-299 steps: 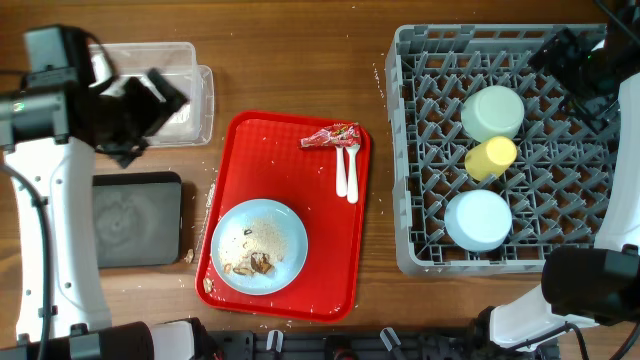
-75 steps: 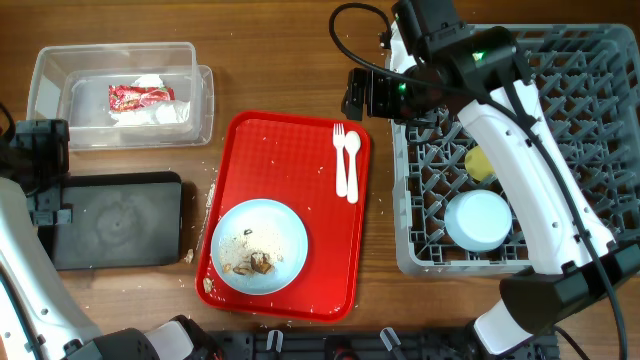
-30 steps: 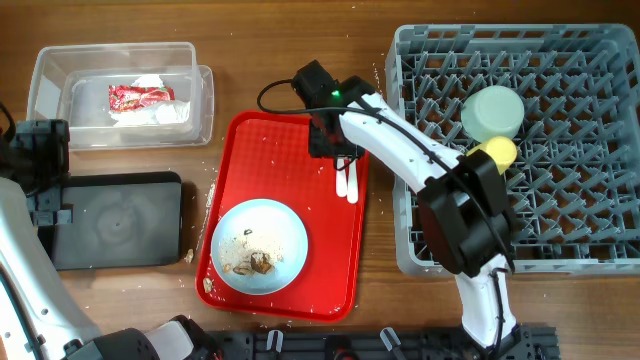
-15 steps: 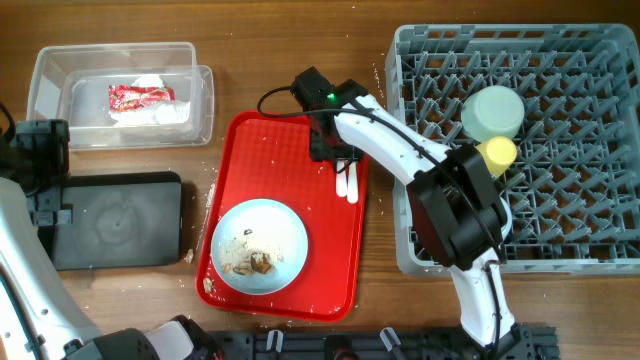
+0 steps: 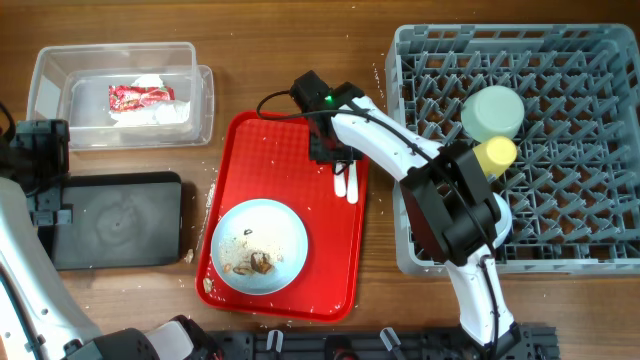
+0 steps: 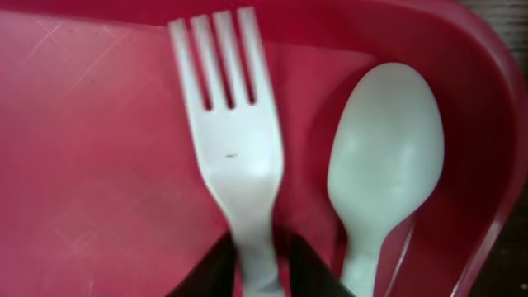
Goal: Sort waste into correct bins and load items into the dishwasher rack
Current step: 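Lower the right gripper and close it on the white fork, then carry the fork right into the rack and open the right gripper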
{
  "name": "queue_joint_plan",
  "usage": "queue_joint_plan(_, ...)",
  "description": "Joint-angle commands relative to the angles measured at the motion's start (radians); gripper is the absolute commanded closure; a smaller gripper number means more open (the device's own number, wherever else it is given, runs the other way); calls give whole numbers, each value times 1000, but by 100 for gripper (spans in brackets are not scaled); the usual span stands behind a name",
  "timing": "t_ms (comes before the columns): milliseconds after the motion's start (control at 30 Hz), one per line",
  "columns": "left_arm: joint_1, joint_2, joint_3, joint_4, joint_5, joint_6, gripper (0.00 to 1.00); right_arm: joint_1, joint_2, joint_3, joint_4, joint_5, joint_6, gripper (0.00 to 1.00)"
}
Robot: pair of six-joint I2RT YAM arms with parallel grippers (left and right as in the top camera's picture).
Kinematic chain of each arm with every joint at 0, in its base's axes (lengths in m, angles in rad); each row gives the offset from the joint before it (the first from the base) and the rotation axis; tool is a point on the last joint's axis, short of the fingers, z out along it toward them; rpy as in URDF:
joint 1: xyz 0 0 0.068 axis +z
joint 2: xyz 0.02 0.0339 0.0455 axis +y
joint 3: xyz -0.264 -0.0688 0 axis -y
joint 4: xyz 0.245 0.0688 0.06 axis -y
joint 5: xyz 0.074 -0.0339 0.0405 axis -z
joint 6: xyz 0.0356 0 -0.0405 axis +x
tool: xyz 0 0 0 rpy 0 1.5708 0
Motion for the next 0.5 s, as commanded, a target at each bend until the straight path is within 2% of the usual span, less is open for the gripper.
queue_joint_plan(0, 5, 2, 0, -1, -13, 11, 0, 3, 32, 4, -4, -17, 2, 88)
queue_joint_plan(67, 5, 2, 0, -1, -13, 11, 0, -1, 27, 13, -13, -18, -4, 96)
queue_joint_plan(300, 5, 2, 0, -1, -13, 11, 0, -38, -51, 66, -77, -20, -29, 96)
queue_joint_plan(467, 5, 2, 0, -1, -13, 11, 0, -95, -183, 74, -85, -36, -95, 96)
